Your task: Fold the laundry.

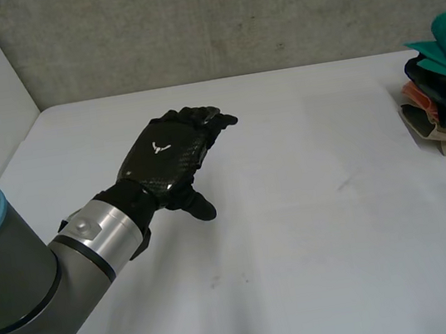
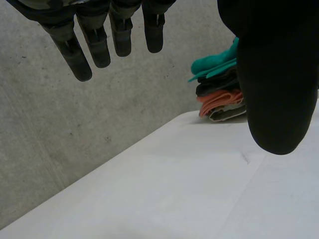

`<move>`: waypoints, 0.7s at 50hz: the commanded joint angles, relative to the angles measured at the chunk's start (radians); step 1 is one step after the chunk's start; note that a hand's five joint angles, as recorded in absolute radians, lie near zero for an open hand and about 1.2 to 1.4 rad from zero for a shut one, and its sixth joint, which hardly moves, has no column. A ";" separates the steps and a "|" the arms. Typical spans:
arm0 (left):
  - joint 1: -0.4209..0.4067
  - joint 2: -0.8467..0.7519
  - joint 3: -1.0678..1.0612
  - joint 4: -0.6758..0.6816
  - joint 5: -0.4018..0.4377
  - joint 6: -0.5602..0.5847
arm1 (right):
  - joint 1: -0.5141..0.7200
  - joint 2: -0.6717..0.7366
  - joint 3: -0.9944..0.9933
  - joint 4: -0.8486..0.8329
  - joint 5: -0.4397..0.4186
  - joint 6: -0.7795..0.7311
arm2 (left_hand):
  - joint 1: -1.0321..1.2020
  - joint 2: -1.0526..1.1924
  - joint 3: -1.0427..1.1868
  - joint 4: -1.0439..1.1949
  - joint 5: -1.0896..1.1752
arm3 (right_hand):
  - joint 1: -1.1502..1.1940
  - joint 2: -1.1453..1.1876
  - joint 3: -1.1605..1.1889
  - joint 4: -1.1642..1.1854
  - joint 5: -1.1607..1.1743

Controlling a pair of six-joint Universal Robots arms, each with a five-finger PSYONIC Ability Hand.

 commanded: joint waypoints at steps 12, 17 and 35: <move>-0.019 0.057 0.000 -0.002 0.017 -0.035 | 0.020 0.011 -0.109 0.156 0.120 -0.067 | -0.025 -0.017 -0.022 -0.017 -0.030 | 0.191 -0.045 -0.048 -0.066 -0.042; -0.023 0.067 -0.006 -0.006 0.038 -0.048 | 0.020 0.005 -0.100 0.173 0.215 -0.090 | -0.028 -0.020 -0.025 -0.020 -0.033 | -0.646 -0.882 -0.885 -0.903 -0.879; -0.023 0.116 -0.014 -0.008 0.156 -0.057 | 0.019 -0.144 0.018 0.203 0.260 -0.085 | -0.025 -0.017 -0.022 -0.017 -0.030 | -0.759 -0.996 -0.999 -1.017 -0.992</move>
